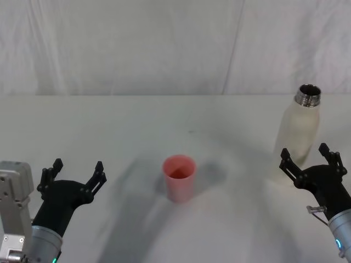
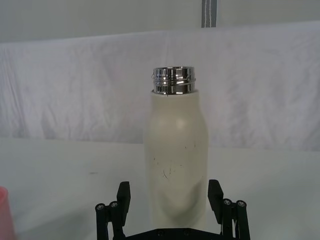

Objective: Grasp the thermos with one hand and pour water into the cup lid.

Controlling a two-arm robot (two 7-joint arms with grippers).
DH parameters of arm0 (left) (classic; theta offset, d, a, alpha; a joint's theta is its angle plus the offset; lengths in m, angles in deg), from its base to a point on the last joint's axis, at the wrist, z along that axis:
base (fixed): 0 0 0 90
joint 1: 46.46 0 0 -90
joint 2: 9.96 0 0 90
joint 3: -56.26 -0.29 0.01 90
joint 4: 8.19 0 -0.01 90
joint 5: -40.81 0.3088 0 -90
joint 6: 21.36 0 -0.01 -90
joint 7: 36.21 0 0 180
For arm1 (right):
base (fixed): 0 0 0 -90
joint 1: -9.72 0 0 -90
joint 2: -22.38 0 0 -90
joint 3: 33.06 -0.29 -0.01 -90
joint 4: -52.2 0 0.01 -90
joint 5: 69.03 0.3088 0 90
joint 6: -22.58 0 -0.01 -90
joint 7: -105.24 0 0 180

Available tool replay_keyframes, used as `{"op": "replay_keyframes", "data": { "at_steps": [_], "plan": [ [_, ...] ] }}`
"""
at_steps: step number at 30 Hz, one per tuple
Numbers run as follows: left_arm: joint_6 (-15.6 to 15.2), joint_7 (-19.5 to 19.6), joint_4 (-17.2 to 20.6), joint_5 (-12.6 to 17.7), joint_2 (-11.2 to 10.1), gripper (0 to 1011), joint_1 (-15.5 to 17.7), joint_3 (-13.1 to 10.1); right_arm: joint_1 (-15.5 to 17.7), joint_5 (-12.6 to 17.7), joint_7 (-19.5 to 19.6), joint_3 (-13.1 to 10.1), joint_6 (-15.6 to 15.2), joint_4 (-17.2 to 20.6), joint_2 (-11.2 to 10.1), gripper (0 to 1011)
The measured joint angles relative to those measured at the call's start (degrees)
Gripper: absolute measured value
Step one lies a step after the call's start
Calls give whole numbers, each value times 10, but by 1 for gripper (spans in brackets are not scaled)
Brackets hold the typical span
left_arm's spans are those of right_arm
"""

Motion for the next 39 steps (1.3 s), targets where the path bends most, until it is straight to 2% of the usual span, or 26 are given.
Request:
{"op": "replay_keyframes", "data": {
  "at_steps": [21, 39],
  "plan": [
    [0, 0, 0, 0, 0, 1001, 0, 0, -56, 0, -18, 2, -7, -64, -2, 1001],
    [0, 0, 0, 0, 0, 1001, 0, 0, -88, 7, -25, 4, -3, -102, -1, 1001]
  ]
}}
